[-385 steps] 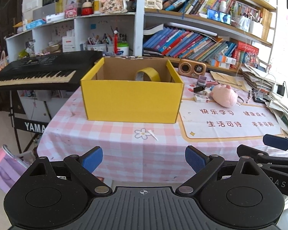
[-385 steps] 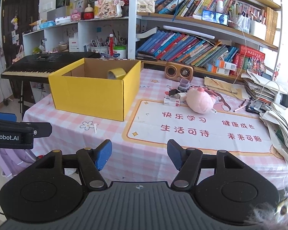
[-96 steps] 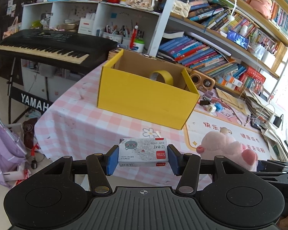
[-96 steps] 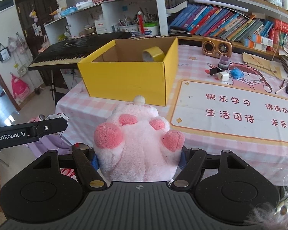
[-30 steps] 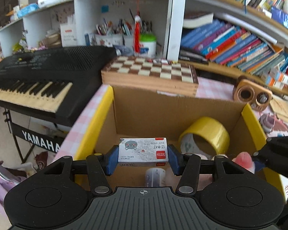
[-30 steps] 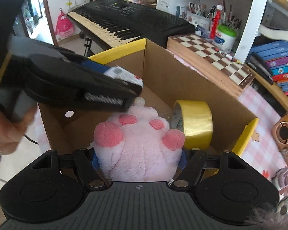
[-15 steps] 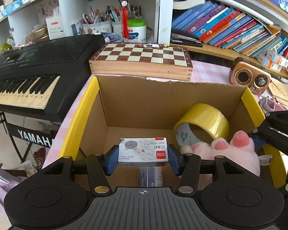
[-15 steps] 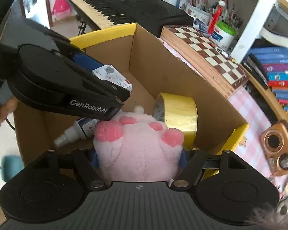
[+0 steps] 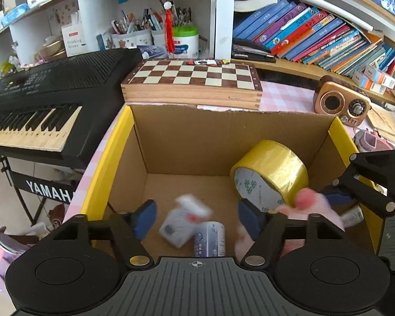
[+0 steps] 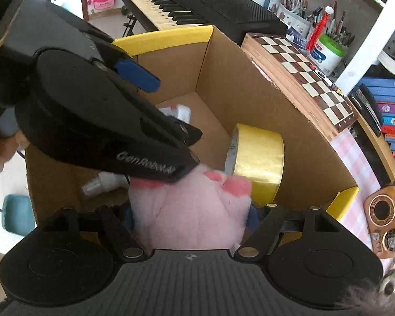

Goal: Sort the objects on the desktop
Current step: 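Lower the white box into the yellow box and open the left tool while the right tool releases the pig, then withdraw both open tools up and away from the yellow box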

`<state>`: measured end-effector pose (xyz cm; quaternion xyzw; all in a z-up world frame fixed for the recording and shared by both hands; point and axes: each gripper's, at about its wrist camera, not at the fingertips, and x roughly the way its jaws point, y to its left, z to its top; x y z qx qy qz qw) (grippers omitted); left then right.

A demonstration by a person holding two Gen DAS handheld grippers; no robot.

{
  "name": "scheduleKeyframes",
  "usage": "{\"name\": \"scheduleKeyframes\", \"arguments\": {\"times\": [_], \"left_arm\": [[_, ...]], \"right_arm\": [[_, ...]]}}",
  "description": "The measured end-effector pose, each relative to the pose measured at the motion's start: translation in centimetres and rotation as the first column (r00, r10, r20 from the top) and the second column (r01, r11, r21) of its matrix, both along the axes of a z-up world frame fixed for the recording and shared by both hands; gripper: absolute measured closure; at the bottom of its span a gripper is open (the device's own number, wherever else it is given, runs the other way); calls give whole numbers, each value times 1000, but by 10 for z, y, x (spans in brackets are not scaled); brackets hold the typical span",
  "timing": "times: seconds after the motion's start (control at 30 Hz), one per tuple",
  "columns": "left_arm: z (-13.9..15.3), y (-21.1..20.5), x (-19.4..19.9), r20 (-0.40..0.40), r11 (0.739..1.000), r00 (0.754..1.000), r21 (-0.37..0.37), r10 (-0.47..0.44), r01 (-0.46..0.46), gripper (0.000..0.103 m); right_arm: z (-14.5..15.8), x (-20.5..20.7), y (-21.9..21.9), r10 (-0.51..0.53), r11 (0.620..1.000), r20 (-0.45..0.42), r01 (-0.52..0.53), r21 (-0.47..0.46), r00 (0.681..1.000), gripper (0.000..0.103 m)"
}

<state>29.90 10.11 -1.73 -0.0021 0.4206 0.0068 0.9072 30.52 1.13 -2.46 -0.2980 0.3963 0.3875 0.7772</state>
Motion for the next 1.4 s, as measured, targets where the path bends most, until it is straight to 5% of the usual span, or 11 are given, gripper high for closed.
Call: {"name": "scheduleKeyframes", "arguments": {"times": [0.17, 0.5, 0.83, 1.13, 1.4], "left_arm": [[7, -1, -10, 37, 1000, 999, 3, 0, -1, 21], [45, 0, -52, 184, 1000, 983, -12, 18, -16, 14], [73, 9, -108, 344, 995, 934, -7, 96, -100, 6], [81, 15, -159, 386, 990, 912, -43, 140, -134, 5], [75, 13, -203, 376, 988, 913, -65, 155, -141, 5]], "right_arm": [[14, -4, -10, -69, 995, 60, 64, 76, 996, 17], [54, -26, -46, -241, 949, 133, 204, 242, 961, 17], [80, -71, -92, -490, 814, 160, 385, 434, 857, 17], [85, -123, -121, -636, 700, 154, 480, 528, 756, 17], [80, -177, -137, -696, 650, 157, 523, 551, 701, 17]]}}
